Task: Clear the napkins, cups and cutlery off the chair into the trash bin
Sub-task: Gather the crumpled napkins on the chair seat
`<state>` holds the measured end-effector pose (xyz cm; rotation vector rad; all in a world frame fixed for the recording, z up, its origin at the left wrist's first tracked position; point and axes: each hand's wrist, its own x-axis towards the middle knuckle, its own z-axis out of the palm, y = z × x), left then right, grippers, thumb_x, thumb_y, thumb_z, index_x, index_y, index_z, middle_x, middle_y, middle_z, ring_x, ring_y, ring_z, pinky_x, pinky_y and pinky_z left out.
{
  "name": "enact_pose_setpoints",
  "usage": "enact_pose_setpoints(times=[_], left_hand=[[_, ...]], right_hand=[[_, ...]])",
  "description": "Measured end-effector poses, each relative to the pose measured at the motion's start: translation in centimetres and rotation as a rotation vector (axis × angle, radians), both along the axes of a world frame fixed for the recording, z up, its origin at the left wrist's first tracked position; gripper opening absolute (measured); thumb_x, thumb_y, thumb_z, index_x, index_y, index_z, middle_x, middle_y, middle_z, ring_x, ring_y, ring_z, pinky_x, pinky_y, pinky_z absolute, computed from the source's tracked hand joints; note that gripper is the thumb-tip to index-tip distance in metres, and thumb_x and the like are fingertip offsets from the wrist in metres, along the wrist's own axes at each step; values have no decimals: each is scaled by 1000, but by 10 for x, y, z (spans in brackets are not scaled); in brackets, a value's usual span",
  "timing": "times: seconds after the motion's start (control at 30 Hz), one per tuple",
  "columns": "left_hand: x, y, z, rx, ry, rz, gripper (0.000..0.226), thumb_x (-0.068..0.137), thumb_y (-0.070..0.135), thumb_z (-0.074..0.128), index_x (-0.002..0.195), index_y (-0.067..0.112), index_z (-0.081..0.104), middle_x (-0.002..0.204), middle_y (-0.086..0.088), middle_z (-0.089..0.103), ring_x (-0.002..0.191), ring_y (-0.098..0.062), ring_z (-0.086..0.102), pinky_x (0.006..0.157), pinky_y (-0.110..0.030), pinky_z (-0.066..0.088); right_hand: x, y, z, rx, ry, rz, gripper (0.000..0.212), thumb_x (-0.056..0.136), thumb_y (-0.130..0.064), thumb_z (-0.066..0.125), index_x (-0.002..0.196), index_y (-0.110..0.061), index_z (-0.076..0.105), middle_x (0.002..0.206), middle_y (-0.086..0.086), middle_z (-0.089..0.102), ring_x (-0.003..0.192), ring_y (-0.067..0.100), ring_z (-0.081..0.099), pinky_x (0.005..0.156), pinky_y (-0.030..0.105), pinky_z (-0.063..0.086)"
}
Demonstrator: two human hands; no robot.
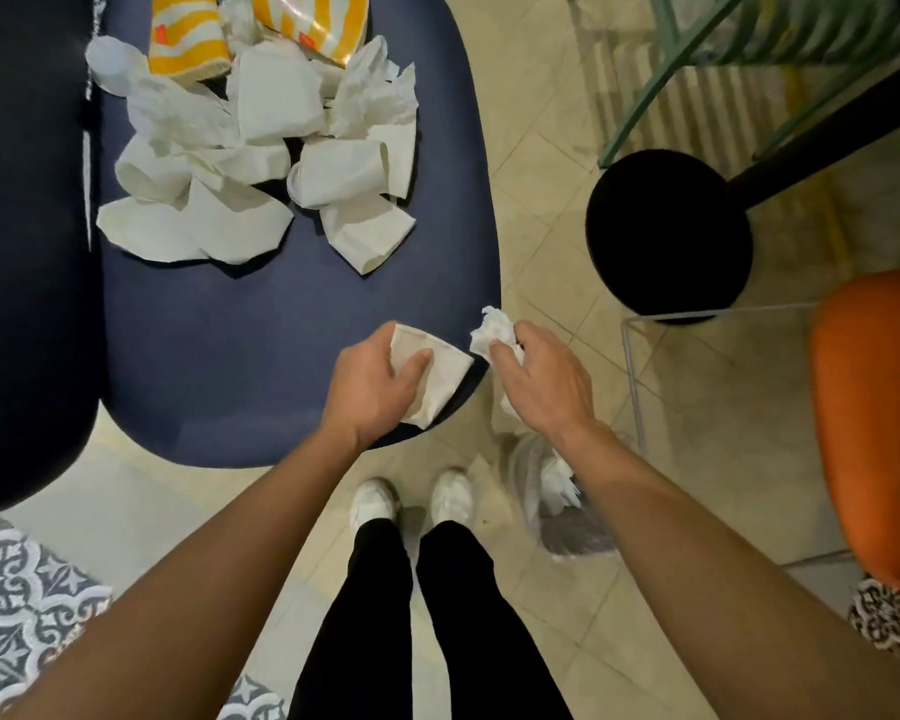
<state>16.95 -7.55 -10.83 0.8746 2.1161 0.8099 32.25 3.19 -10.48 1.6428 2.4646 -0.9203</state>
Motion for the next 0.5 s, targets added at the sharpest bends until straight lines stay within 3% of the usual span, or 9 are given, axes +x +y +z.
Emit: enact_pose_setpoints(times=[0.17, 0.33, 0.5], left_hand=[[47, 1, -10, -23, -33, -67, 26, 88, 38, 54, 89, 12, 57, 74, -8, 67, 66, -19, 60, 65, -35, 49], [108, 5, -30, -76, -49, -121, 23, 89, 33, 54, 86, 10, 56, 67, -3, 61, 59, -17, 54, 61, -31, 41], [174, 11, -60, -158, -144, -107, 21, 91, 29, 52, 99, 11, 58, 81, -5, 65, 75, -22, 58, 63, -26, 36]], right_hand=[[48, -8, -19, -96, -27, -51, 16, 92, -33, 35, 79, -23, 37, 84, -1, 48, 78, 22, 46, 67, 32, 31], [111, -7, -41, -142, -44, -63, 17, 94, -32, 35, 94, -20, 48, 98, 4, 54, 86, 23, 50, 70, 33, 36], [172, -2, -73, -168, -95, -64, 27, 94, -30, 41, 109, -12, 55, 105, 9, 55, 90, 25, 52, 72, 31, 37]])
